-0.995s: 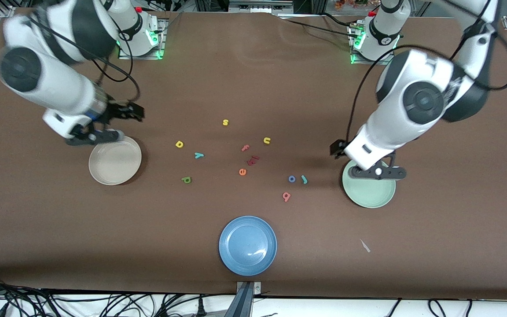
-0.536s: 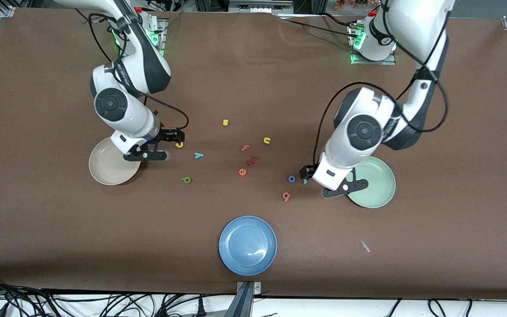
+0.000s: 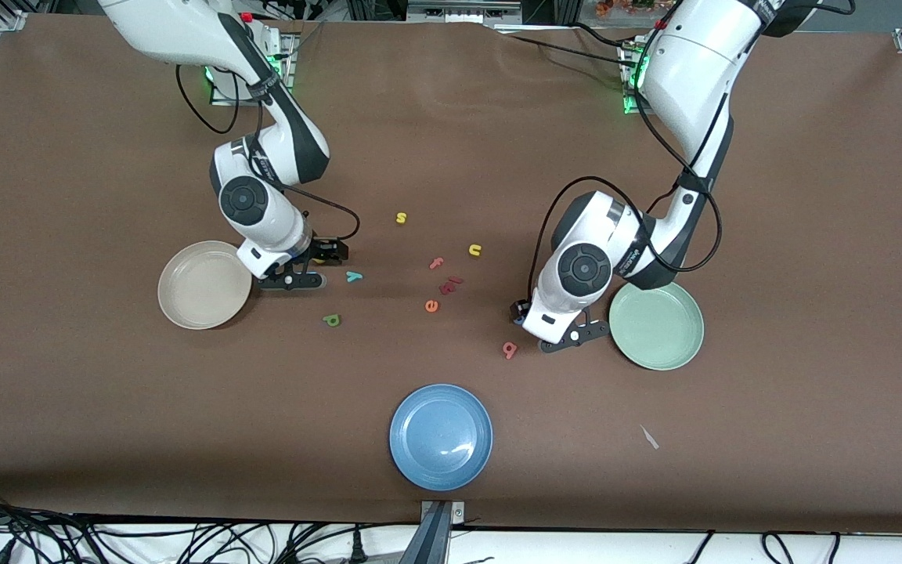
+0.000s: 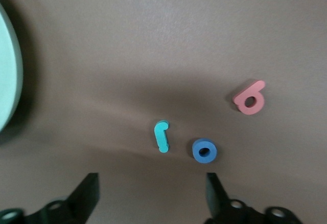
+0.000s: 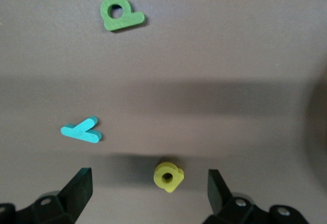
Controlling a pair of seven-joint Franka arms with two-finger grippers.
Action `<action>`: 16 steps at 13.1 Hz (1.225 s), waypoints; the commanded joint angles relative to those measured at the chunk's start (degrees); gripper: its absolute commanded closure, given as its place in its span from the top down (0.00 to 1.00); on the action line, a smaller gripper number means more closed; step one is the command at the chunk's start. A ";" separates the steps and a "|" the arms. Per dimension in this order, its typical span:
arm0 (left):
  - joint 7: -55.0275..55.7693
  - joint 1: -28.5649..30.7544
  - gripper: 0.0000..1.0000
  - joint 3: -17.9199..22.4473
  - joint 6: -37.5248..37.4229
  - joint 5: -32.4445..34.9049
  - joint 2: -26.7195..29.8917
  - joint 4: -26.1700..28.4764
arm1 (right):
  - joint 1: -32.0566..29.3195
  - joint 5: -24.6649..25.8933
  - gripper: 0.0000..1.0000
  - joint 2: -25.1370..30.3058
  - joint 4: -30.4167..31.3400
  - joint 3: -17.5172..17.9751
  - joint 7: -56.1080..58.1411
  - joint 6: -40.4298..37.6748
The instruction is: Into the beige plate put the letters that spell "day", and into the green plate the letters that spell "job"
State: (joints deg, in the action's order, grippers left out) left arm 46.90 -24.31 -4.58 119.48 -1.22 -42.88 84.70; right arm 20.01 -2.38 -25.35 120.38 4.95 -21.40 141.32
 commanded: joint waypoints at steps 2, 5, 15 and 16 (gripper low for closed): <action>2.23 -0.56 0.39 0.45 3.73 -1.33 -1.58 1.61 | 0.90 -0.34 0.99 -2.16 -0.41 -0.30 -0.57 1.94; 2.23 -0.12 0.36 0.45 5.14 -1.33 -2.29 1.61 | 0.82 -0.25 0.89 -2.16 -0.06 -0.38 -0.14 1.51; 4.06 -0.03 0.00 0.45 7.26 -1.33 -3.61 1.61 | -0.06 -0.25 0.56 -2.16 -0.15 -0.91 1.53 -1.83; 5.04 0.06 0.00 0.45 6.82 -1.25 -3.18 1.43 | -0.58 -0.25 0.54 -2.16 -0.15 -0.91 1.62 -1.83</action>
State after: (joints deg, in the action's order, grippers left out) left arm 50.29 -24.14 -4.45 126.55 -1.23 -46.81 85.99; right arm 20.28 -2.38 -27.49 120.38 3.98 -21.21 140.15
